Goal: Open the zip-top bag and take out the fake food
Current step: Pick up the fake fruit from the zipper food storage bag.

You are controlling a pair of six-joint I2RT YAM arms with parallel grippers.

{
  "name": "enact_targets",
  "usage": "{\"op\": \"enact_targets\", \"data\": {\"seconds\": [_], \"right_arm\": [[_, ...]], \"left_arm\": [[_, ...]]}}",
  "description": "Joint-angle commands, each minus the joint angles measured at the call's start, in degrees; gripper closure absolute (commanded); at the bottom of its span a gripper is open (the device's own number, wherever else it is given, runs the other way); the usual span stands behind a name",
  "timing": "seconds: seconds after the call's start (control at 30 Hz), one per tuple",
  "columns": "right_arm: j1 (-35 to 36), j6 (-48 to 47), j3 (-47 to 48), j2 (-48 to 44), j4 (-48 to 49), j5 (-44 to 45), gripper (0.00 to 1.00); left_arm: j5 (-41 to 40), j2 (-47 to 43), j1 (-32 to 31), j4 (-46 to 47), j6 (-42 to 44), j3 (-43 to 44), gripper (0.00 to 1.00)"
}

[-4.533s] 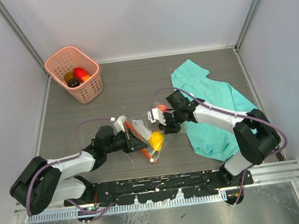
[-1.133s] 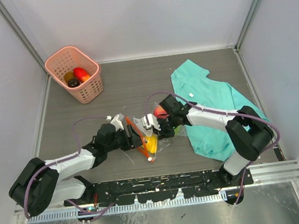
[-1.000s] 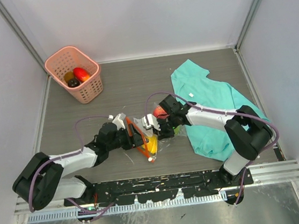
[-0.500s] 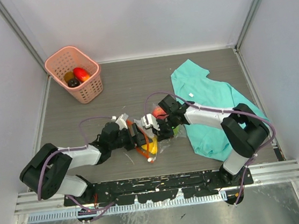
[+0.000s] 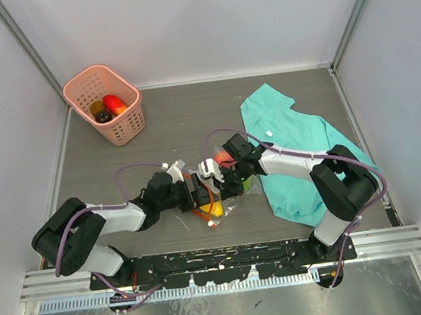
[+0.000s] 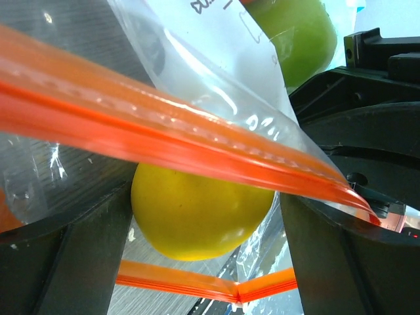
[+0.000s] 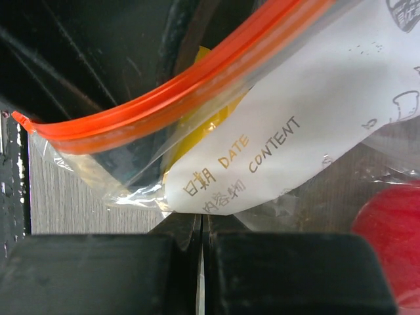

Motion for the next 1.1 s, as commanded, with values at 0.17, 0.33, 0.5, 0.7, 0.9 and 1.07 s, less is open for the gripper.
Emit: {"op": "enact_targets", "data": {"seconds": [0.17,0.33,0.5,0.7,0.9,1.07], "right_arm": [[0.3,4.0,1.5,0.0,4.8,-3.0,0.99],[0.4,4.8,1.6,-0.2,5.1,-2.9,0.99],[0.4,4.7,1.7,-0.5,5.2,-2.3,0.99],[0.1,3.0,1.8,-1.3,4.3,-1.4,0.99],[-1.1,1.3,1.6,-2.7,3.5,-0.7,0.99],[-2.1,-0.7,1.2,-3.5,2.8,0.4,0.99]], "left_arm": [[-1.4,2.2,-0.9,0.8,0.2,1.4,0.07],[-1.7,2.1,-0.9,0.9,-0.1,1.3,0.12],[-3.3,-0.1,-0.9,-0.6,0.6,0.6,0.30],[-6.2,-4.8,-0.8,-6.0,3.4,0.1,0.40],[-9.4,-10.9,-0.6,-13.0,5.8,-0.1,0.41],[-12.2,-17.1,0.0,-18.8,7.6,-0.4,0.42]]}}
